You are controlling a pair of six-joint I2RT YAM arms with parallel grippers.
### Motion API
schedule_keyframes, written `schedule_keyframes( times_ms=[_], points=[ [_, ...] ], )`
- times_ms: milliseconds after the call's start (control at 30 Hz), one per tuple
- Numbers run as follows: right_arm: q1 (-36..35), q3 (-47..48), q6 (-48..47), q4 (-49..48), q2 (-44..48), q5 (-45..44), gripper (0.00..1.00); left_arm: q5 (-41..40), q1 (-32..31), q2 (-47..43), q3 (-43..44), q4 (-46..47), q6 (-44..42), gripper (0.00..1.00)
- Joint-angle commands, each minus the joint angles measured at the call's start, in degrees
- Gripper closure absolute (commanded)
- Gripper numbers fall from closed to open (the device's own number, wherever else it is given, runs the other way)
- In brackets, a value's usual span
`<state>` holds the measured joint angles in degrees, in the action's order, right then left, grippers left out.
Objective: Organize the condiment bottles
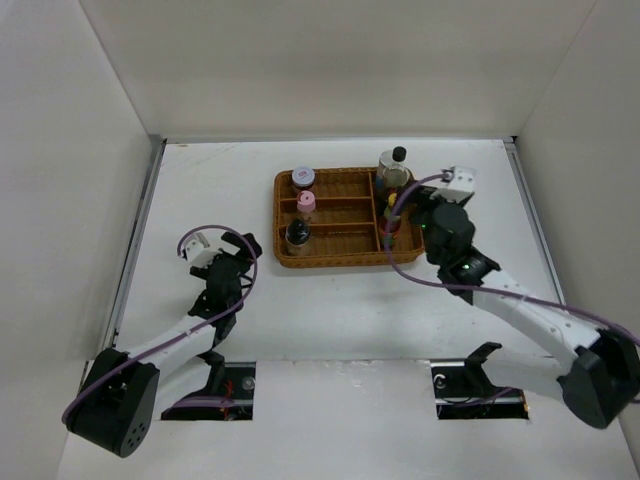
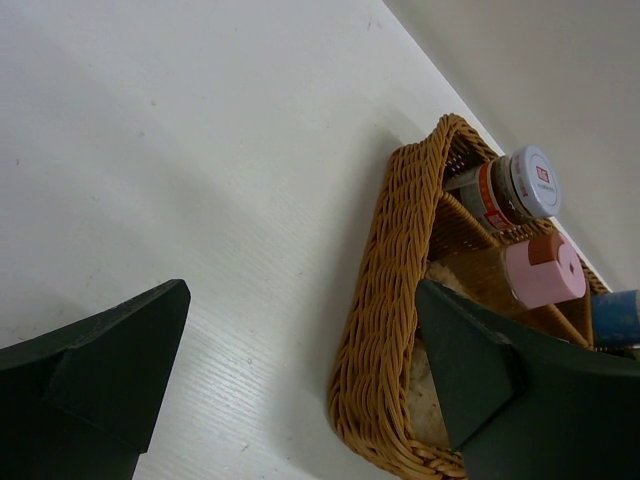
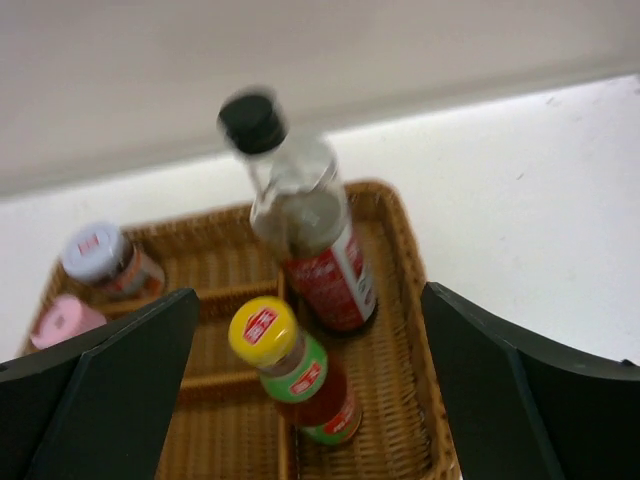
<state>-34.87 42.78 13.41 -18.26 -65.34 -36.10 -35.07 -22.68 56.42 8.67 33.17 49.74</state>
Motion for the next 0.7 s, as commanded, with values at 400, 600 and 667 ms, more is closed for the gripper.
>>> schedule_keyframes(
  times_ms=[400,600,667],
  points=[
    [19.9,-12.0,25.6,6.9,14.0,0.8,0.05,2.4,0.8,-2.4,6.4,-9.2,4.8,0.00],
    [19.7,-13.3,28.4,10.6,15.2,2.6,0.97,2.8,3.8,-6.6,12.2,-25.0,6.9,0.00],
    [19.6,-14.0,29.7,10.7,15.2,2.8,0.97,2.8,5.1,-6.8,12.8,-27.1,6.9,0.00]
  ],
)
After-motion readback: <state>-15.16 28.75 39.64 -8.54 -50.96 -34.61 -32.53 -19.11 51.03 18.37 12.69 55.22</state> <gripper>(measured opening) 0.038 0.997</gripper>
